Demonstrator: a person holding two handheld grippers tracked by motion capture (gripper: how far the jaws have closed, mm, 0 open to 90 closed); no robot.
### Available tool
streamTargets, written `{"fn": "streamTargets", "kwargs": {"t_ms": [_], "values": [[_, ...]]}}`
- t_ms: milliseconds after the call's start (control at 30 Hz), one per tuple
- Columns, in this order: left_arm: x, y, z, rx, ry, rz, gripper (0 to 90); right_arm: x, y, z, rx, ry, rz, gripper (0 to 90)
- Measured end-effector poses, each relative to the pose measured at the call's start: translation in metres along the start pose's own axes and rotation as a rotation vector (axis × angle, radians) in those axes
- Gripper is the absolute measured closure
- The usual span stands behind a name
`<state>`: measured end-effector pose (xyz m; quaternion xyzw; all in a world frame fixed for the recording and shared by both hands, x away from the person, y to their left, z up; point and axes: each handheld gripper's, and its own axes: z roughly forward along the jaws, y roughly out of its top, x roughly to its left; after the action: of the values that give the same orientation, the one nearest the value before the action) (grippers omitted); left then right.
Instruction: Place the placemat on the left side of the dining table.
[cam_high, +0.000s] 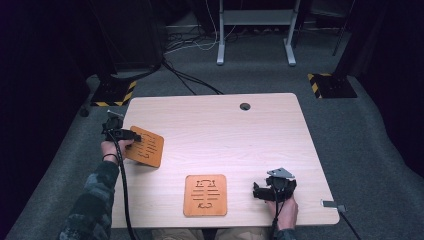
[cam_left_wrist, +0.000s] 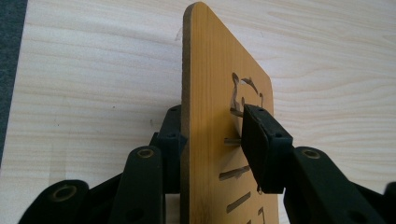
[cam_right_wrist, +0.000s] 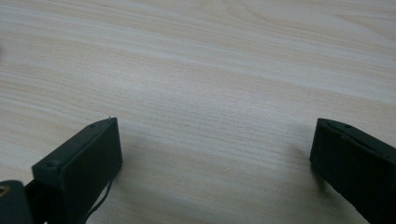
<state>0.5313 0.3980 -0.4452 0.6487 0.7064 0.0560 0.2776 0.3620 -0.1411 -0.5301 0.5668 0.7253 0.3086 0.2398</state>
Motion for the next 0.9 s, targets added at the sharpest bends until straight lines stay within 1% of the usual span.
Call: {"fn": "streamTargets", "kwargs": {"t_ms": [33, 67, 100, 267, 300, 400, 433, 500, 533, 567, 600, 700, 733, 767, 800, 900], "values": [[-0.0004, 0.0, 0.0002, -0.002, -0.001, -0.008, 61.3, 0.0, 0.0, 0.0, 0.0, 0.0, 0.0, 1.5], [0.0003, 0.0002, 0.0001, 0.0, -0.001, 0.002, 61.3, 0.0, 0.0, 0.0, 0.0, 0.0, 0.0, 1.5], [-0.0001, 0.0001, 0.0004, -0.001, 0.0, -0.005, 61.3, 0.0, 0.0, 0.0, 0.0, 0.0, 0.0, 1.5], [0.0022, -0.0004, 0.0014, 0.001, -0.003, 0.0, 60.5, 0.0, 0.0, 0.0, 0.0, -0.001, 0.001, 1.5], [0.0024, -0.0007, 0.0016, 0.004, -0.004, -0.006, 60.2, 0.0, 0.0, 0.0, 0.0, -0.001, 0.001, 1.5], [0.0036, -0.0009, 0.003, 0.002, -0.004, -0.007, 59.3, 0.0, 0.0, 0.0, 0.0, -0.001, 0.001, 1.5], [0.0043, -0.0007, 0.0031, 0.004, -0.002, 0.005, 58.8, 0.0, 0.0, 0.0, 0.0, -0.001, 0.0, 1.5], [0.0045, -0.0006, 0.0031, 0.017, 0.003, 0.009, 58.1, 0.0, 0.0, 0.0, 0.0, -0.001, 0.001, 1.5], [0.0042, -0.0007, 0.0044, 0.006, 0.008, 0.007, 57.5, 0.0, 0.0, 0.0, 0.0, -0.001, 0.001, 1.5], [0.0042, -0.0007, 0.0051, 0.006, 0.017, 0.008, 56.6, 0.0, 0.0, 0.0, 0.0, -0.001, 0.001, 1.5], [0.0051, -0.0007, 0.0051, 0.014, 0.019, 0.018, 55.9, 0.0, 0.0, 0.0001, 0.0, -0.001, 0.001, 1.5], [0.0075, -0.0012, 0.006, 0.018, 0.015, 0.014, 55.1, 0.0, 0.0, 0.0, 0.0, -0.001, 0.001, 1.5], [0.0068, -0.0016, 0.0061, 0.023, 0.017, -0.002, 54.9, 0.0, 0.0, 0.0001, 0.0, -0.001, 0.001, 1.5], [0.0068, -0.0016, 0.0061, 0.023, 0.017, -0.002, 54.4, 0.0, 0.0, 0.0001, 0.0, -0.001, 0.001, 1.5], [0.008, -0.001, 0.0071, 0.023, 0.025, 0.013, 53.9, 0.0, 0.0, 0.0, 0.0, -0.001, 0.001, 1.5], [0.0088, -0.0007, 0.0073, 0.026, 0.025, 0.02, 53.6, 0.0, 0.0, 0.0, 0.0, -0.001, 0.001, 1.5]]}}
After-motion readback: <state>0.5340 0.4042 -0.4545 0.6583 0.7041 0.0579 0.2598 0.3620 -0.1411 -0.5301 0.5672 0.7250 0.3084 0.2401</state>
